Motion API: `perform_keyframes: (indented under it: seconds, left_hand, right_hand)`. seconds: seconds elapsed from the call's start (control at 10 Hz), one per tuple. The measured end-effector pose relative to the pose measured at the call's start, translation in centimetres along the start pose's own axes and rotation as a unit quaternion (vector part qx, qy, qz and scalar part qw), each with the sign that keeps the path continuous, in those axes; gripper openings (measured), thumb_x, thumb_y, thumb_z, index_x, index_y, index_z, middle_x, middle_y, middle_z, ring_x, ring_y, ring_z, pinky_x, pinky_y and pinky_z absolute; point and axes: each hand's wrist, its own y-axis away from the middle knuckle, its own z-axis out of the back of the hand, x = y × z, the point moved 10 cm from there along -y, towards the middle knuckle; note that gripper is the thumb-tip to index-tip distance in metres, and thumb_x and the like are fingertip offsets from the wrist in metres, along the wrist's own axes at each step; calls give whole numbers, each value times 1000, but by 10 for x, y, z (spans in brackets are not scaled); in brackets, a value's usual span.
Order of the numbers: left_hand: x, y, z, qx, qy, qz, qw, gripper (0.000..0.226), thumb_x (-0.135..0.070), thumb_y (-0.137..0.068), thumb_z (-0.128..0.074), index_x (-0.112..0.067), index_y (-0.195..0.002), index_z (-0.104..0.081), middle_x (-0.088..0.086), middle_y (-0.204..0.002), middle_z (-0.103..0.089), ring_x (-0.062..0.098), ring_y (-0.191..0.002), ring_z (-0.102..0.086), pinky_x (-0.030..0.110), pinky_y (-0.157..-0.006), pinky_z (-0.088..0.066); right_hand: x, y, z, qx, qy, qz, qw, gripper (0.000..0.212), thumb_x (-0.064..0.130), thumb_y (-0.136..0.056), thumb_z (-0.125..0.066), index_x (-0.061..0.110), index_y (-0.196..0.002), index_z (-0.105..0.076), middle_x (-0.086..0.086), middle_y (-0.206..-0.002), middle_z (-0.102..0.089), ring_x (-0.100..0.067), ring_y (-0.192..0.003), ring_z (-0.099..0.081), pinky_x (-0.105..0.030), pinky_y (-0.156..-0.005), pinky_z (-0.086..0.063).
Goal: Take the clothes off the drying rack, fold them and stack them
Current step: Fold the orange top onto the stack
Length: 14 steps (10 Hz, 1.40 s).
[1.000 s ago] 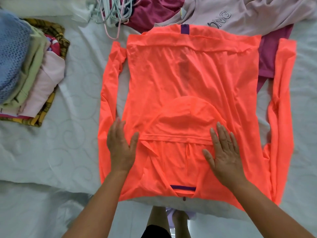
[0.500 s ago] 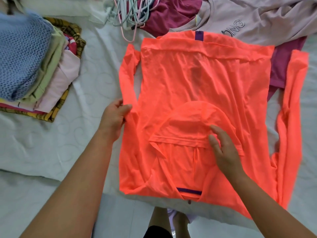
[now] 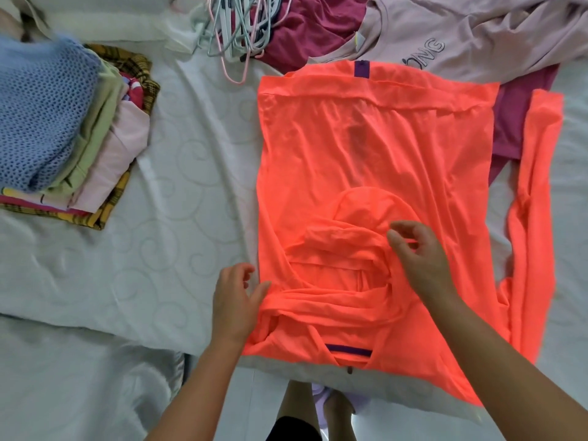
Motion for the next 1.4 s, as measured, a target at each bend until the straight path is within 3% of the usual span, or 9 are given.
perform_keyframes:
  seconds: [0.2,0.3,0.4,0.6,0.7,0.8,0.9,1.2,1.4]
  left_hand:
    - [41,27,-22,138,69,36,987,60,-56,-46,-73,-28,-95,-54,-8,-93,-54,3,-87,-53,5,-72,-39]
    - [42,37,-22,136,2,-16,991,33,-58,-51,-53,-43,-81,-49,-13,-84,-53,2,-83,-52,17,-67,-40]
    - [42,45,-5,60,-21,-50,997,21,-48,-64,-40,-28,-73,-45,-11,-72,-51,4,-75,-48,25,-59,-39]
    - [75,66,22,-25,10,-6,1000,7,-26,-68,-44,-27,-66,-38,-7,-69,-45,6,-68,-43,23,-59,-35]
    - [93,73,20,0,-56,-3,998,12,-15,-69,-48,-22,-68,-38,-7,-69,-40,19,-65,-42,34,-58,-35]
    - [103,78,11,37,-120,-1,992,25,-2,-76,-57,-19,-72,-39,-3,-73,-42,24,-67,-43,34,-60,-34]
    - [110,76,1,91,-130,23,987,27,1,-76,-60,-18,-76,-42,2,-80,-45,29,-74,-50,38,-65,-39]
    - [-14,47,-16,98,-82,-180,975,36,-25,-73,-29,-33,-104,-45,0,-104,-58,12,-91,-53,30,-73,-47]
    - [-22,19,-49,163,-169,-177,956,51,-8,-83,-57,-24,-130,-43,2,-129,-44,27,-104,-57,37,-79,-48]
  right_hand:
    - [45,9,-77,80,341,190,917,55,19,-61,-82,8,-112,-63,-19,-106,-60,-39,-98,-56,-43,-85,-45]
    - [46,-1,-74,73,367,173,911,30,16,-70,-72,6,-98,-67,-20,-92,-62,-39,-90,-58,-44,-77,-45]
    - [58,-7,-42,46,160,125,978,21,16,-70,-61,6,-87,-64,-9,-77,-60,-17,-73,-55,-27,-70,-40]
    - [20,2,82,-116,-169,-57,977,24,-6,-84,-52,17,-89,-57,18,-70,-64,6,-61,-52,-15,-69,-44]
    - [-44,12,105,-163,-401,-178,884,18,5,-66,-67,20,-75,-61,6,-67,-61,-8,-65,-56,-29,-68,-46]
    - [-78,20,92,-126,-502,-243,820,68,21,-1,-83,20,-64,-59,11,-56,-62,-4,-56,-62,-18,-57,-53]
    - [-85,27,77,-87,-529,-251,806,93,31,6,-89,23,-82,-62,11,-64,-69,-1,-61,-65,-20,-58,-55]
    - [-51,31,110,-14,-537,-167,827,22,36,-36,-69,24,-54,-63,13,-57,-61,-4,-65,-61,-21,-72,-51]
    - [-109,46,144,-52,-308,-220,924,37,51,-68,-61,18,-53,-70,8,-58,-66,-2,-60,-63,-14,-63,-53]
